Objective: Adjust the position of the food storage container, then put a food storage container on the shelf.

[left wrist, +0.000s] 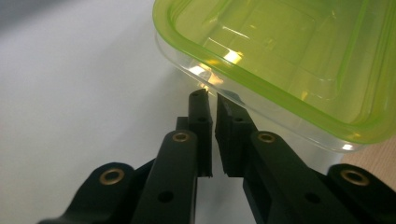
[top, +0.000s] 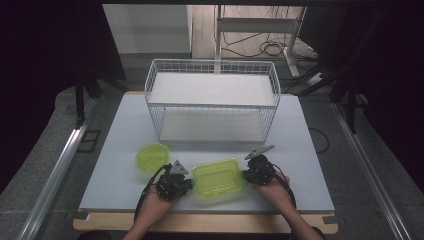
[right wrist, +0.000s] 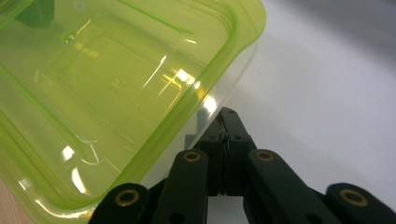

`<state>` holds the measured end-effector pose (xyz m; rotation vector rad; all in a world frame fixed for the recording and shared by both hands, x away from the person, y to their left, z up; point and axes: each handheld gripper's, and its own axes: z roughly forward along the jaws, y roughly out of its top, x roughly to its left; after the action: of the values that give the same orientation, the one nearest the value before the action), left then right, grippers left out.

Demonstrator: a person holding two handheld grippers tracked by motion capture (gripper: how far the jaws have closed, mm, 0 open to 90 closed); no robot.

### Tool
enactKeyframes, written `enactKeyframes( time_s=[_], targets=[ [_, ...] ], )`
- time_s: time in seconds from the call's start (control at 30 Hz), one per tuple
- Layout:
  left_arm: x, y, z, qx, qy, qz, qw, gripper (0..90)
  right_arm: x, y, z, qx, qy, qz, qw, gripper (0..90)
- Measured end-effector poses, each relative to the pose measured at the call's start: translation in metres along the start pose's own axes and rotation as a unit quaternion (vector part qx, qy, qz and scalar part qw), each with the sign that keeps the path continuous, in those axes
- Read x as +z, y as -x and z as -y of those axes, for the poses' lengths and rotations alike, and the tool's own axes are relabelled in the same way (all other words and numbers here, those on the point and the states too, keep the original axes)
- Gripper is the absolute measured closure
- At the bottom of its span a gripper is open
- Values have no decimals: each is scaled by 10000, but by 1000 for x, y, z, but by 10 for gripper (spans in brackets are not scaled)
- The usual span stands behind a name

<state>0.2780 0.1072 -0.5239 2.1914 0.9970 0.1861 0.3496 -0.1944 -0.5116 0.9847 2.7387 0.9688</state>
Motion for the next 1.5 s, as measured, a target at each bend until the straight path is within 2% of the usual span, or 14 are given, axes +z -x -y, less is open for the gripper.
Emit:
enactKeyframes(
  time_s=[0.13, 0.23, 0.3, 0.43, 0.53, 0.63, 0.8, 0.9, 1.07, 1.17, 1.37, 1.5],
  targets=[
    [-11, -4, 5, -62, 23, -140, 9999, 804, -9, 1, 5, -28, 42, 199, 9998, 856],
    [-25, -6, 14, -180, 211, -186, 9994, 732, -20, 5, 11, 85, 192, 267, 9994, 821],
    [-33, -5, 18, -190, 313, -189, 9992, 660, -29, 5, 15, 136, 290, 292, 9991, 775],
    [-49, 2, 26, -47, 605, -247, 9979, 497, -44, -1, 21, 110, 502, 286, 9983, 638],
    [-56, 6, 29, 61, 708, -297, 9970, 397, -53, -11, 25, 40, 668, 285, 9974, 545],
    [-59, 12, 32, 221, 696, -404, 9965, 287, -59, -21, 30, -76, 791, 356, 9962, 453],
    [-56, 20, 39, 264, 639, -270, 9972, 178, -65, -32, 36, -190, 1051, 319, 9938, 323],
    [-53, 24, 40, 307, 611, -322, 9971, 110, -65, -34, 38, -154, 1170, 280, 9926, 244],
    [-48, 29, 42, 621, 704, -481, 9944, 39, -59, -35, 40, -194, 1084, 278, 9935, 170],
    [-45, 29, 43, 743, 676, -588, 9932, 33, -56, -34, 40, -201, 1030, 328, 9939, 155],
    [-47, 23, 45, 658, 829, -611, 9925, 33, -56, -34, 41, -140, 1113, 385, 9929, 151],
    [-46, 19, 47, 556, 820, -600, 9933, 34, -56, -33, 41, -78, 1106, 386, 9931, 182]
  ],
)
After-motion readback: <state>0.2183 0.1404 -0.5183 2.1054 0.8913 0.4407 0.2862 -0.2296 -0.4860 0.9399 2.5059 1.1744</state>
